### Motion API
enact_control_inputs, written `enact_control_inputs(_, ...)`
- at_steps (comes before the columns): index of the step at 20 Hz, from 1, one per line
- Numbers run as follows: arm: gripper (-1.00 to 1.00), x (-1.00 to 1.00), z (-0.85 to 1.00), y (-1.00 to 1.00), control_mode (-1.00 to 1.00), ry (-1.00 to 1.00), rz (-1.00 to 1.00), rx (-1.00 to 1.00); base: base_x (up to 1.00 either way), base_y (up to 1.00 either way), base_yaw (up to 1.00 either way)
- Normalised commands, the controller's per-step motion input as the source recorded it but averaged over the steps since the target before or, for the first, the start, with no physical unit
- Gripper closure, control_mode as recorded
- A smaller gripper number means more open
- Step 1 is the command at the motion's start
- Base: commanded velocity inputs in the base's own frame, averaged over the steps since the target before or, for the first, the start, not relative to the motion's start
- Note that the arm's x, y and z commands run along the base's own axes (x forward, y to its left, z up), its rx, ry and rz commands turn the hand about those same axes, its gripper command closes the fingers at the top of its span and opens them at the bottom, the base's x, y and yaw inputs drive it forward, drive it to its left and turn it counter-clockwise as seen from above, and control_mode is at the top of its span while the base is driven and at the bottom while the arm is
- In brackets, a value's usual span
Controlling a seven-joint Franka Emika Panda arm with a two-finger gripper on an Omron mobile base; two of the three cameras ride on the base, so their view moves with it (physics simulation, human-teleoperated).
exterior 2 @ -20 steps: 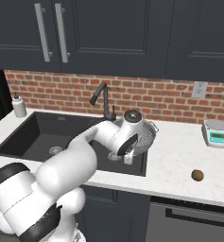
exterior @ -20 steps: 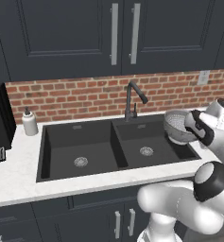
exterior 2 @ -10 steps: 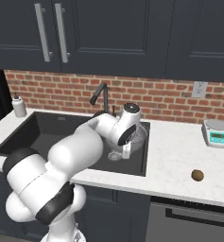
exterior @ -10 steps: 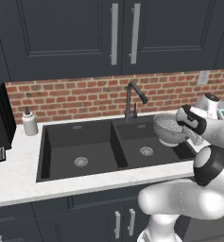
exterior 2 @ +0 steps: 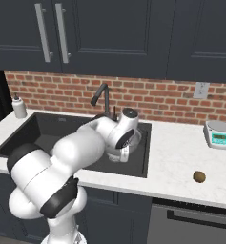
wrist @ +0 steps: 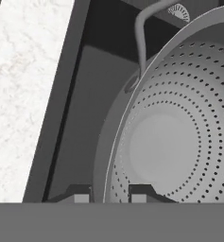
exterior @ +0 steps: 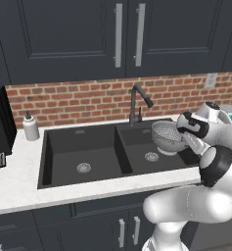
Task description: Put the colander in the sink, put the kiwi in the colander, and turn on the sink faucet and pour water over the colander.
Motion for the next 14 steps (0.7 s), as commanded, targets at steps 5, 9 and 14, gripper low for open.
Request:
enact_control_inputs(5, 1.0, 0.26, -0.25, 0.15, -1.0, -0.01, 0.06, 0.0, 0.0, 0.0, 0.0)
enact_control_inputs(9, 1.0, 0.34, -0.24, 0.25, -1.0, 0.0, 0.05, -0.01, 0.0, 0.0, 0.0)
enact_control_inputs(14, 1.0, 0.31, -0.15, 0.24, -1.0, 0.02, 0.07, 0.0, 0.0, 0.0, 0.0)
